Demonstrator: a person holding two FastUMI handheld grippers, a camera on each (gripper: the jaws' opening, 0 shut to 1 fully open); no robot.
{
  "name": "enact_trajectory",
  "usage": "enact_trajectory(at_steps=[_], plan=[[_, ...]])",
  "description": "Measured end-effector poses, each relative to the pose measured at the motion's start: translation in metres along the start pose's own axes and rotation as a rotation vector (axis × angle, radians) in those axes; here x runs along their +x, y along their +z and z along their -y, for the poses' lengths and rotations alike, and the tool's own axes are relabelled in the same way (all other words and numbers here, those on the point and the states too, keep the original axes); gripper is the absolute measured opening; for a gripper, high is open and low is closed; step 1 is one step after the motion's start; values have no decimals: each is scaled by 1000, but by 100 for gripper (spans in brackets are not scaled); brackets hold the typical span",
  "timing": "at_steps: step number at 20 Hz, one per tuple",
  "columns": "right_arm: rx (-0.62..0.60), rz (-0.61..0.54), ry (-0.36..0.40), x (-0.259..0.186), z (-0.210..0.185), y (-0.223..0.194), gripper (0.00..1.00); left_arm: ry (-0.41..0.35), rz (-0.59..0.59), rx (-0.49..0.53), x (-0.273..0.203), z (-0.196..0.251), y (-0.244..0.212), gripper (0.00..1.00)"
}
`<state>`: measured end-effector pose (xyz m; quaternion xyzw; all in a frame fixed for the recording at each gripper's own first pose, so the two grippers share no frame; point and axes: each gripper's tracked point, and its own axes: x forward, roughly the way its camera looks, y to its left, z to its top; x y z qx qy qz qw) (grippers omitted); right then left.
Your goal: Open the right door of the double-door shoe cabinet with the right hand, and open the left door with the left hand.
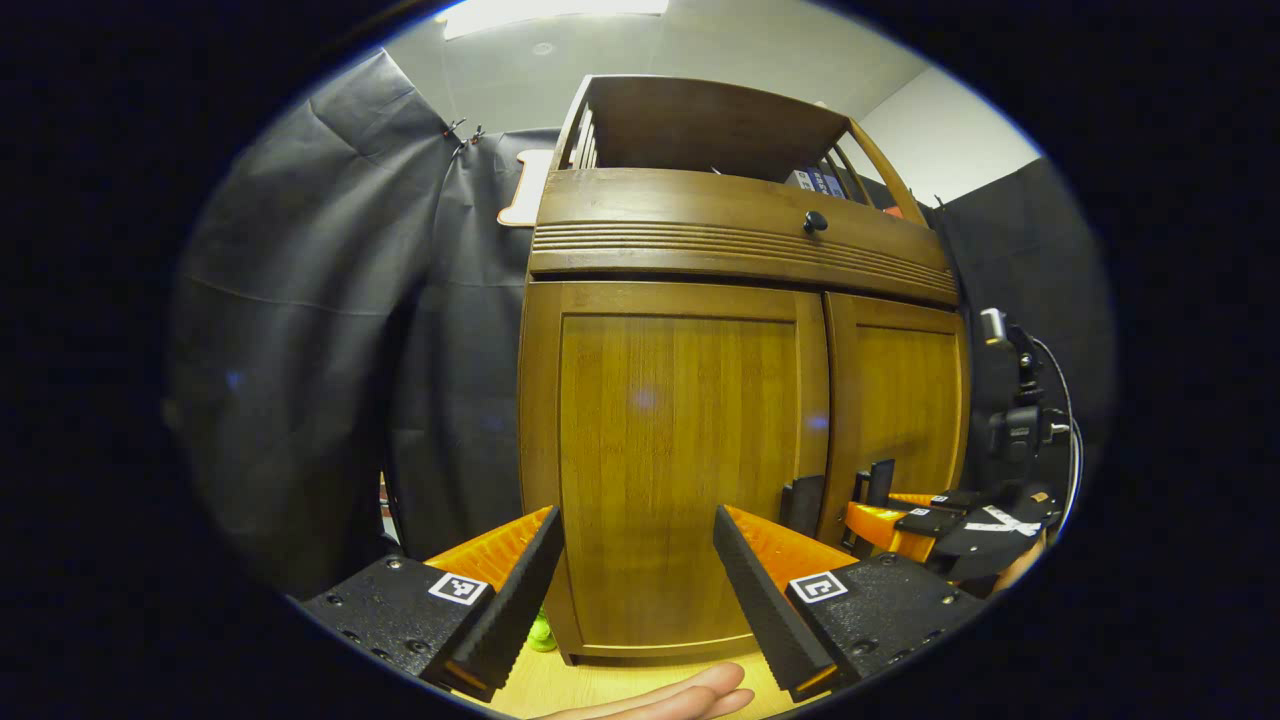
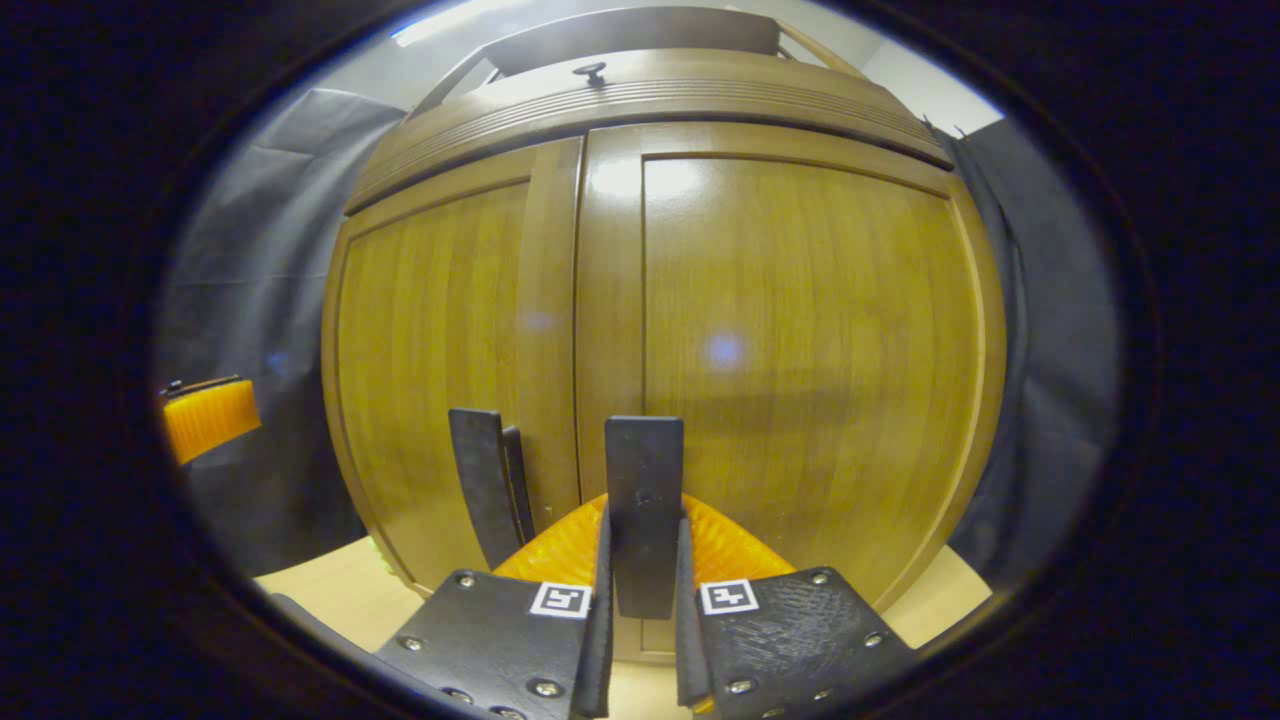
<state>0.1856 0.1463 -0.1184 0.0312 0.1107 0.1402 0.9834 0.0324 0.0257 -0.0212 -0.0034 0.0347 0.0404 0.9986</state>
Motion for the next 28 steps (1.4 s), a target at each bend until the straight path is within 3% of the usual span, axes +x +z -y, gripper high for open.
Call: enact_trajectory(at_steps=[11,18,19,21,28], plan=[[17,-5,101,-61,7,-1,25,9,10,2,-2,-2,1,94],[136,12,138,-109,27,-3,25,-7,20,-2,-3,2,4,94],[142,15,141,-114,30,-2,29,-7,21,-1,-3,3,4,93],[150,21,142,-124,38,-2,25,-9,20,-2,-3,3,3,94],[119,35,79,-164,67,-2,25,-16,18,3,-4,6,2,92]])
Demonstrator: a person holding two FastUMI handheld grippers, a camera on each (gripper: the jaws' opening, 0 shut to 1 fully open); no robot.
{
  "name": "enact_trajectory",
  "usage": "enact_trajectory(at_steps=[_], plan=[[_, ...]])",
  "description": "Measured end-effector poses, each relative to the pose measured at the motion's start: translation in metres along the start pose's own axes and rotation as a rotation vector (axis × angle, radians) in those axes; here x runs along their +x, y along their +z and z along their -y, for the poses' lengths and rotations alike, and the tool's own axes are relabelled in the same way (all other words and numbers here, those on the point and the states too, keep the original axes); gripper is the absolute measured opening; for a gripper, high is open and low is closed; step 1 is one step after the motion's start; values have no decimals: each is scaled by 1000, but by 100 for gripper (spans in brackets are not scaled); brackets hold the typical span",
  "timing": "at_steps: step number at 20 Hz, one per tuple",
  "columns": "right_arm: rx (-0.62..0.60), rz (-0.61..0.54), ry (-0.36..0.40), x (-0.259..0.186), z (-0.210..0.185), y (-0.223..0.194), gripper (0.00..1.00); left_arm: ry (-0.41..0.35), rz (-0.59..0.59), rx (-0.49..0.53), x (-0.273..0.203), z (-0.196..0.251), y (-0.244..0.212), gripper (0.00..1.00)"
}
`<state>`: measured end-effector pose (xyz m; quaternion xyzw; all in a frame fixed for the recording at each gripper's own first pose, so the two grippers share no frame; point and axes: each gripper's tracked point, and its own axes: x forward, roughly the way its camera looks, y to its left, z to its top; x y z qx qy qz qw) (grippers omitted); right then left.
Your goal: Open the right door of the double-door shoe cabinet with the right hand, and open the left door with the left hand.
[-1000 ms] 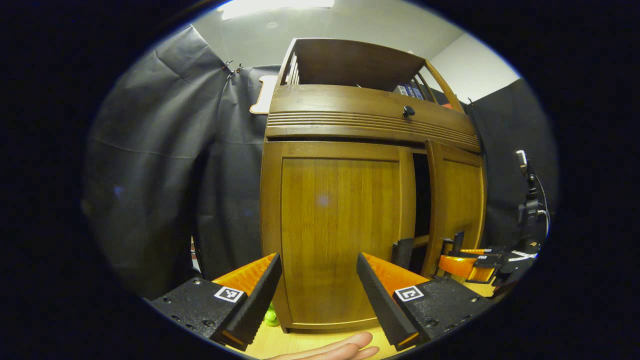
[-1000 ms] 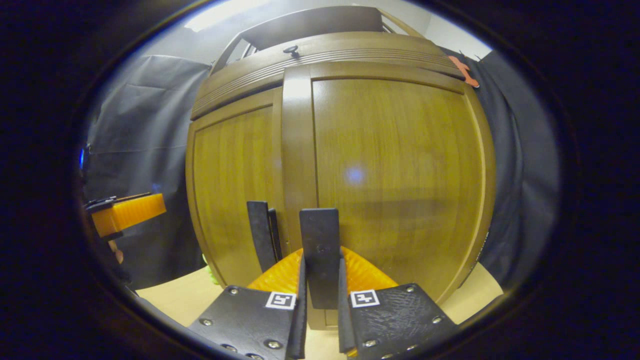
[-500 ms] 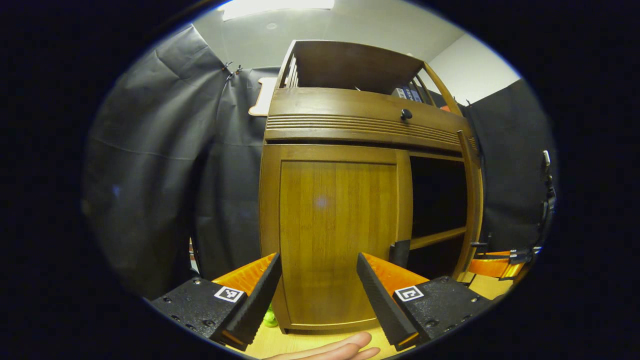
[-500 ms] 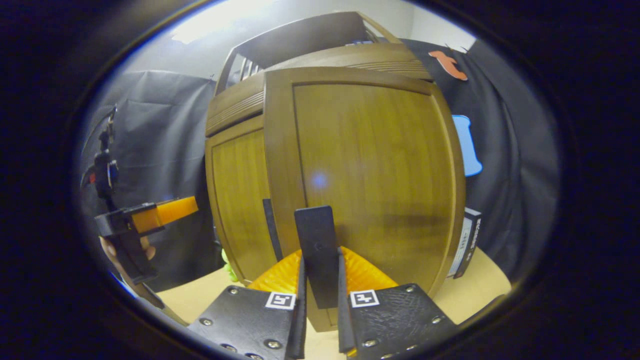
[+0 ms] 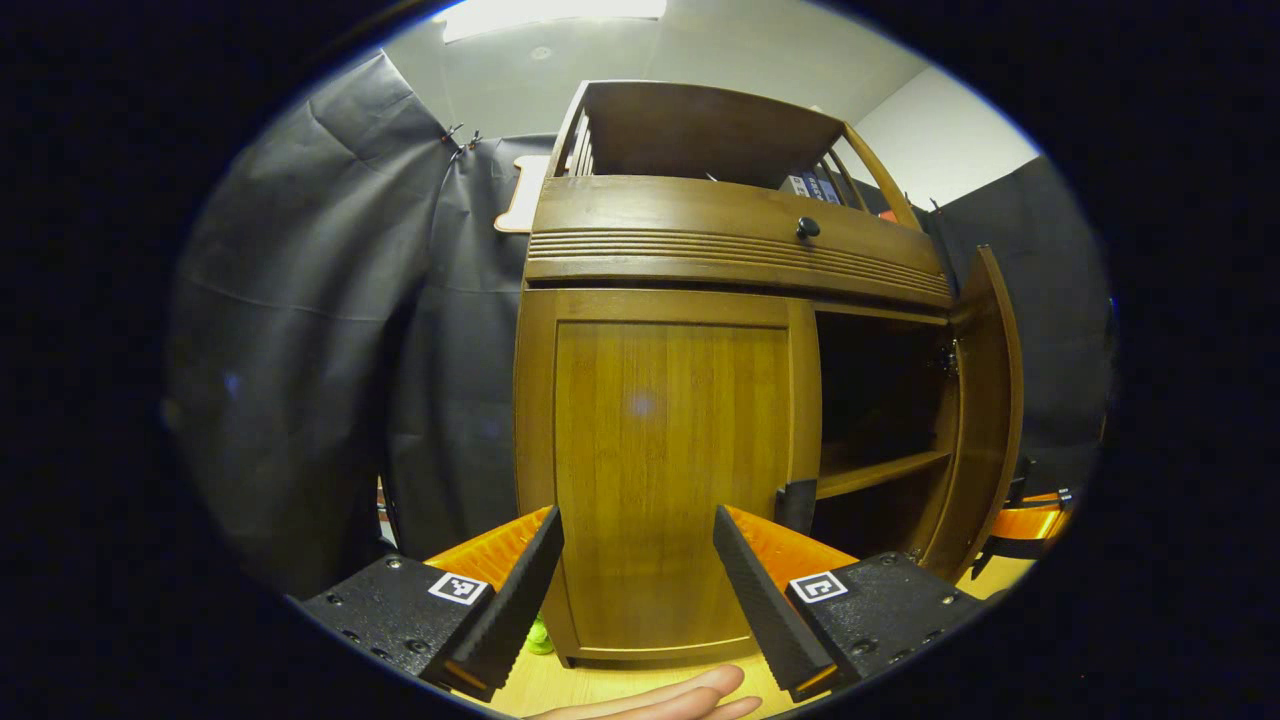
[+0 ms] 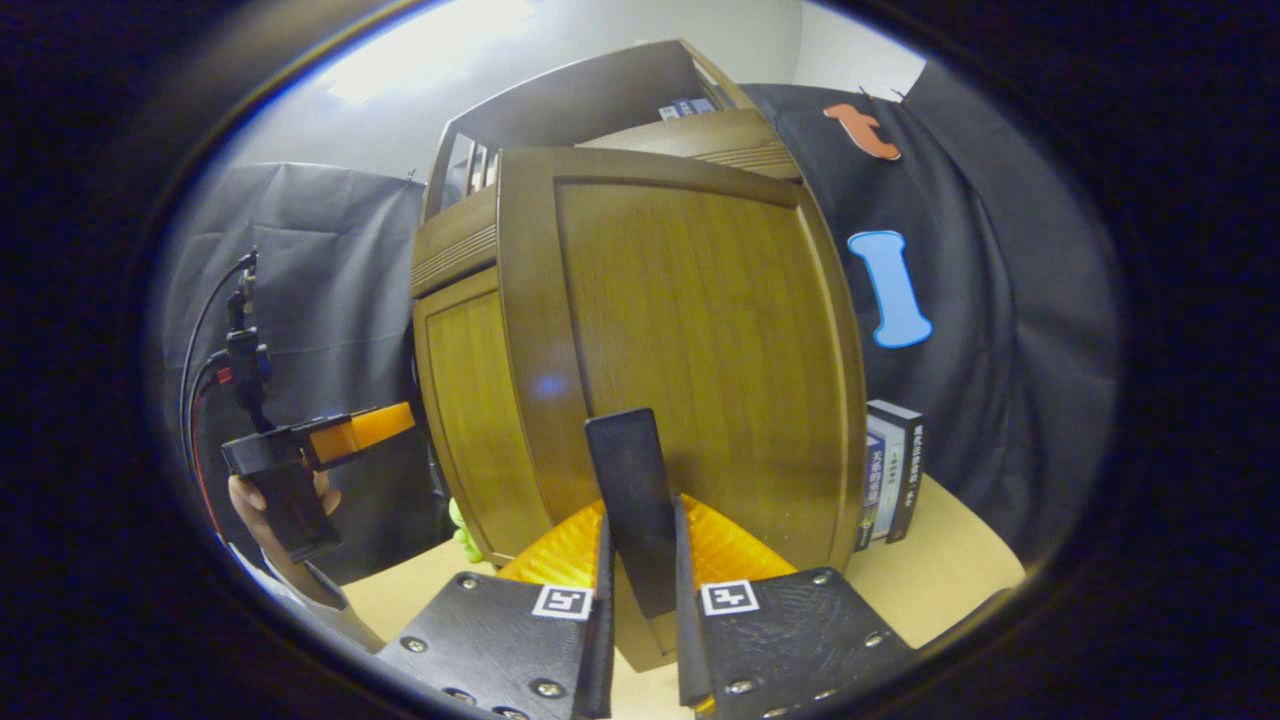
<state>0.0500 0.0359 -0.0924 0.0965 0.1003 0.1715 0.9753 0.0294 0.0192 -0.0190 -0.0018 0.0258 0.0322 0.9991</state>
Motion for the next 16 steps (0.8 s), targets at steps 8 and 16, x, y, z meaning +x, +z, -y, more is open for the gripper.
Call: enact_trajectory(at_steps=[8,16], plan=[[-91,51,-141,-42,37,11,24,-12,7,15,-4,7,1,93],[-168,104,-433,-88,120,27,5,-18,3,31,-1,11,-2,93]])
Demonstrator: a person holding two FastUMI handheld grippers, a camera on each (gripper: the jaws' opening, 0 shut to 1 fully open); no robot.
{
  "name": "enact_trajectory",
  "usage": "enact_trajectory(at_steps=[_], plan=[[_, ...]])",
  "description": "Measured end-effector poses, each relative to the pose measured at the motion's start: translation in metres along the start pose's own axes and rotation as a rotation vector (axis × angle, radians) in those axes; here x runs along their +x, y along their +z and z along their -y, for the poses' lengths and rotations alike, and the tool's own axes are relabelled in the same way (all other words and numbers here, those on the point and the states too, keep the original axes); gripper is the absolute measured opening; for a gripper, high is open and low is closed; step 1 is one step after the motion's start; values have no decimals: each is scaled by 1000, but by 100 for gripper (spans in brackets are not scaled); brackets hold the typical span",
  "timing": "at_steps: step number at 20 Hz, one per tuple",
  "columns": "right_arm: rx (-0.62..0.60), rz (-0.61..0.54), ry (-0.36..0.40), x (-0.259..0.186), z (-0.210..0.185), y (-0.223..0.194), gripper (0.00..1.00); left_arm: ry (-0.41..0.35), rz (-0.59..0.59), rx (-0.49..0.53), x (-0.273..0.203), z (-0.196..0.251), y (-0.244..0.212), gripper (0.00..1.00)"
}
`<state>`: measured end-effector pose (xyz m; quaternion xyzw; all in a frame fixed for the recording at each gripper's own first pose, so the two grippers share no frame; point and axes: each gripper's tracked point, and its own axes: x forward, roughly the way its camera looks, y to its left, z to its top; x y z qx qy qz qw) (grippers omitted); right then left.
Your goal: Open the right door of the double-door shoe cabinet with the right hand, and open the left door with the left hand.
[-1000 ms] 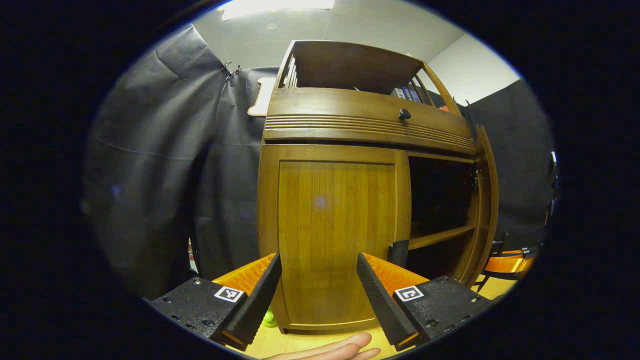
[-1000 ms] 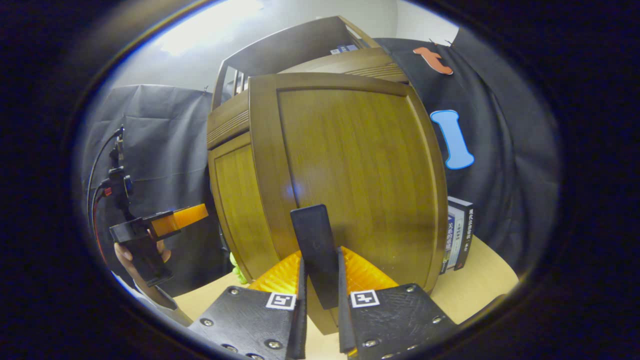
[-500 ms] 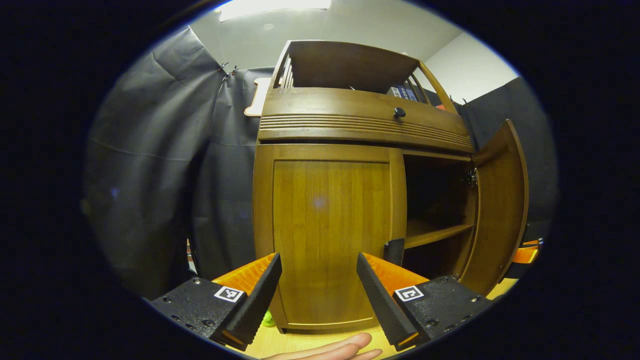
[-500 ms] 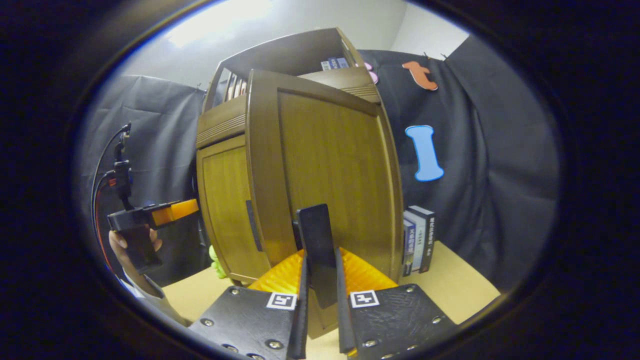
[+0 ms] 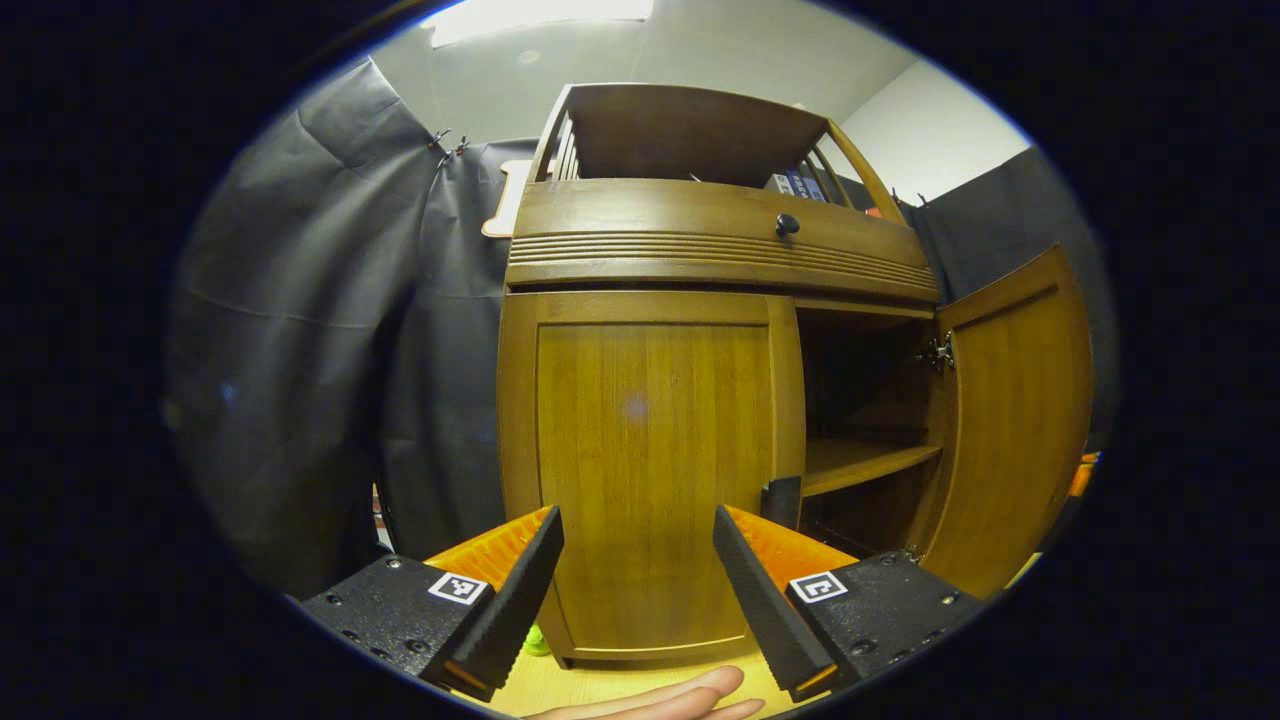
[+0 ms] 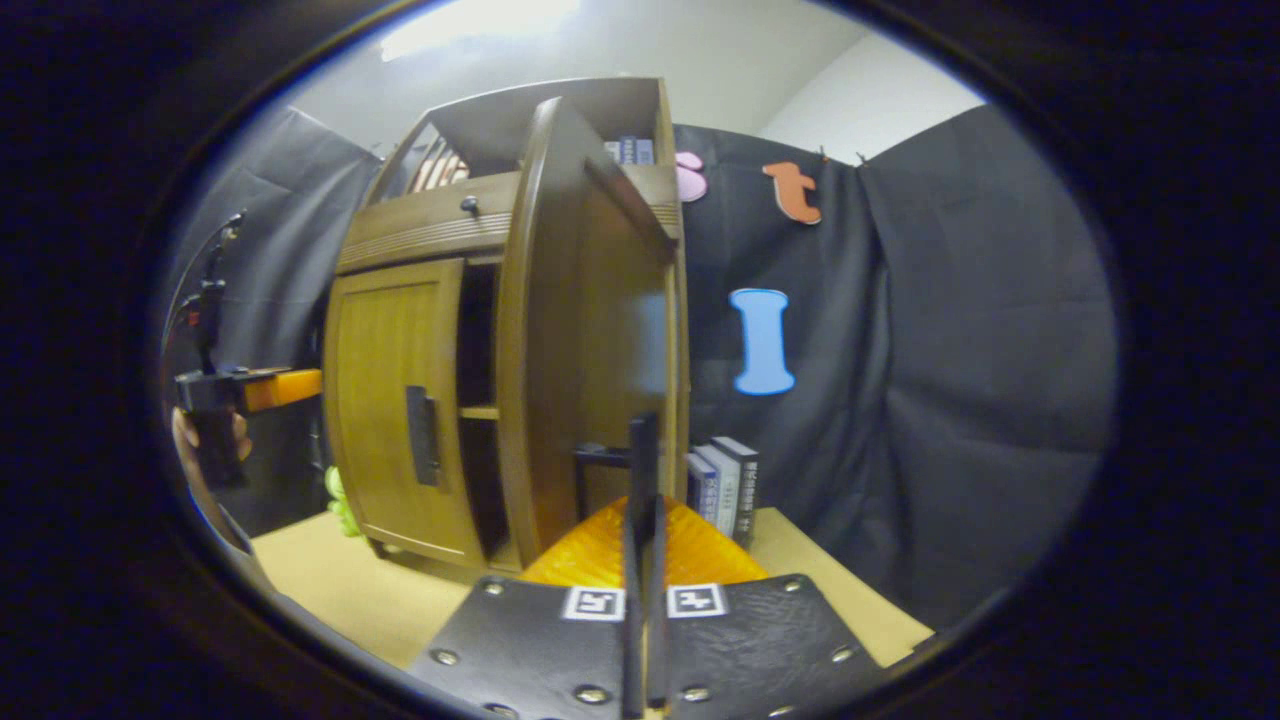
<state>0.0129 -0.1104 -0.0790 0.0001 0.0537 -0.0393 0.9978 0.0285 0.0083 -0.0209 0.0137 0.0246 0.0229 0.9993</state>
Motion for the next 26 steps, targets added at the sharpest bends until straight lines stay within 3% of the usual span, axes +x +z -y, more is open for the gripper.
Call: enact_trajectory(at_steps=[1,4,9,15,19,21,24,26], plan=[[8,5,-15,-2,28,0,2,1,0,5,0,1,0,93],[97,9,90,12,38,-3,1,-4,-7,9,3,6,-4,93],[64,5,148,20,60,-2,1,-16,-30,20,10,21,-15,93],[42,-8,203,27,72,-2,1,-99,-59,17,23,66,-36,94],[-57,6,152,11,76,-4,3,-180,-60,-5,35,100,-47,97],[-75,-6,70,-5,88,-7,5,-180,-70,-11,43,107,-55,99],[-65,24,-23,-32,97,10,17,-191,-69,-40,51,116,-62,97],[-60,54,-92,-56,103,18,58,-178,-42,-62,59,119,-63,97]])
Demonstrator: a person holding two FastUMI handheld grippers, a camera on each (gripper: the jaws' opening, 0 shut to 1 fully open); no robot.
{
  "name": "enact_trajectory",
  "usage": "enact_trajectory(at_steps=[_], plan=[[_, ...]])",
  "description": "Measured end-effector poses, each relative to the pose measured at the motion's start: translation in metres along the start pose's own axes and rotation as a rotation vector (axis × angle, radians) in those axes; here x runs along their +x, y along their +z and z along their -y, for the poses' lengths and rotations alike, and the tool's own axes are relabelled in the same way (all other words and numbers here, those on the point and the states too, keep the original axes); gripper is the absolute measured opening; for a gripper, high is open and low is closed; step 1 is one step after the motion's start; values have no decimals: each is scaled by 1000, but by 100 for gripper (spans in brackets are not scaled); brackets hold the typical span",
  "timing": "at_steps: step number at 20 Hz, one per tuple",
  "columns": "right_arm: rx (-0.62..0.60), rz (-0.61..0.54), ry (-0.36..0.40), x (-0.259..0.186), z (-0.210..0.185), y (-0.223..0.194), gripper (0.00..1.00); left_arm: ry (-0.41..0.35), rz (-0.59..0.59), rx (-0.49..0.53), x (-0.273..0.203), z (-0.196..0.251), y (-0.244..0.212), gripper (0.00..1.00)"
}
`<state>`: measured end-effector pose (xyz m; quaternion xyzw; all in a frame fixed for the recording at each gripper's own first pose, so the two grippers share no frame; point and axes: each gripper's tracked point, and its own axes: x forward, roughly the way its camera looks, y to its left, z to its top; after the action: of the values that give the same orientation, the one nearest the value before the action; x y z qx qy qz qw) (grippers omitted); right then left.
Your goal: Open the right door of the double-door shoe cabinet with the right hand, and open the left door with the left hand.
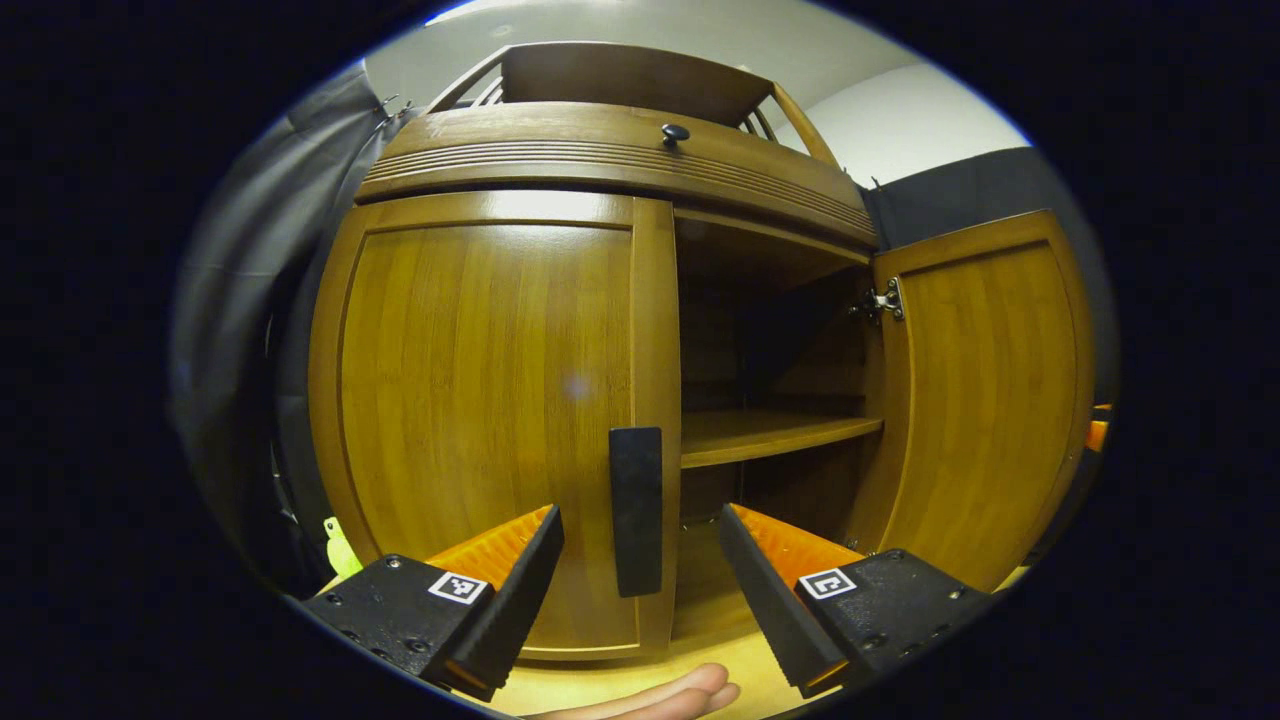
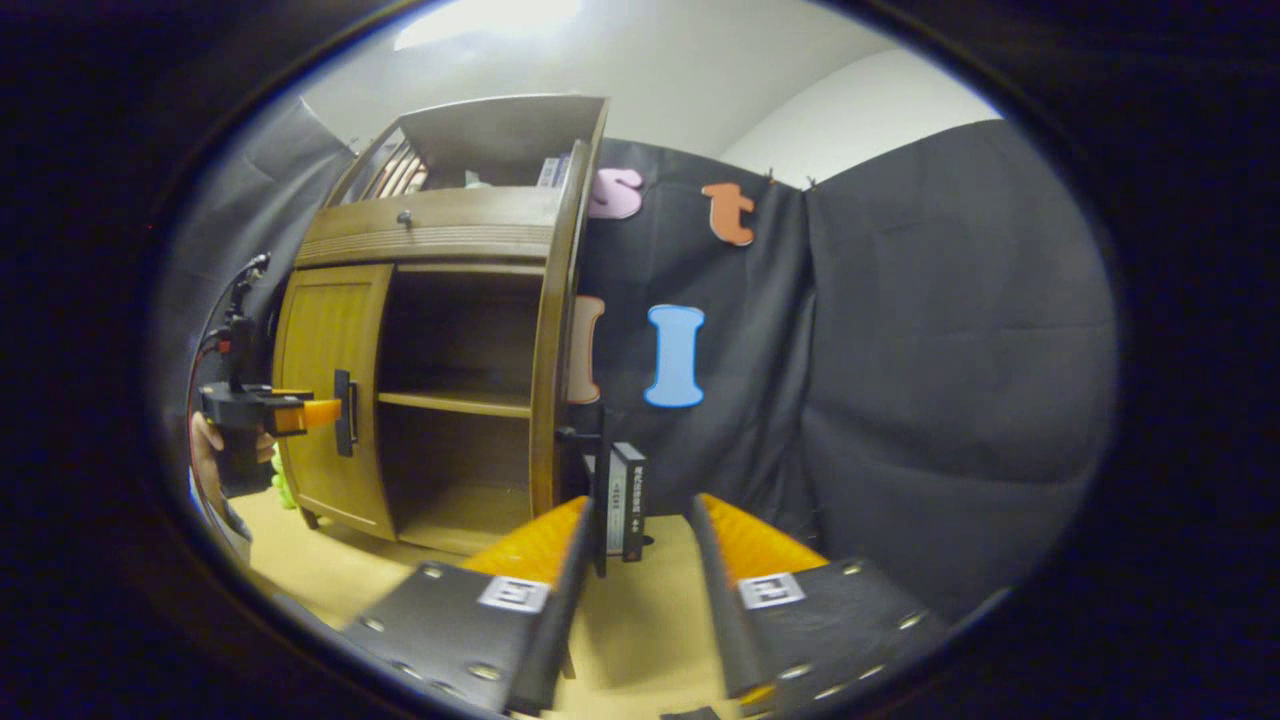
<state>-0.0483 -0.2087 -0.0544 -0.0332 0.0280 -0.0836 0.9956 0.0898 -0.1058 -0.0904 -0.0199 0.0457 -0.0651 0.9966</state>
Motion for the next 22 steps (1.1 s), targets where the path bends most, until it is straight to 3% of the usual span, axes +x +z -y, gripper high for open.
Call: enact_trajectory(at_steps=[2,5,8,12,15,17,22], plan=[[23,-22,-81,-19,7,-3,100,5,18,1,14,2,-5,99],[90,8,-28,-54,-21,2,98,36,-21,8,34,-2,-28,95],[138,6,38,-73,-45,-7,98,36,-24,42,46,1,-33,35],[99,-40,32,-81,-51,-26,98,39,-49,59,34,-3,-33,31],[158,-28,81,-85,-63,-23,98,-20,-64,84,29,0,-26,33],[200,-27,98,-93,-62,-24,98,-67,-65,43,23,1,-19,33],[191,29,46,-115,-37,-10,98,-113,-87,27,16,5,-11,32]])
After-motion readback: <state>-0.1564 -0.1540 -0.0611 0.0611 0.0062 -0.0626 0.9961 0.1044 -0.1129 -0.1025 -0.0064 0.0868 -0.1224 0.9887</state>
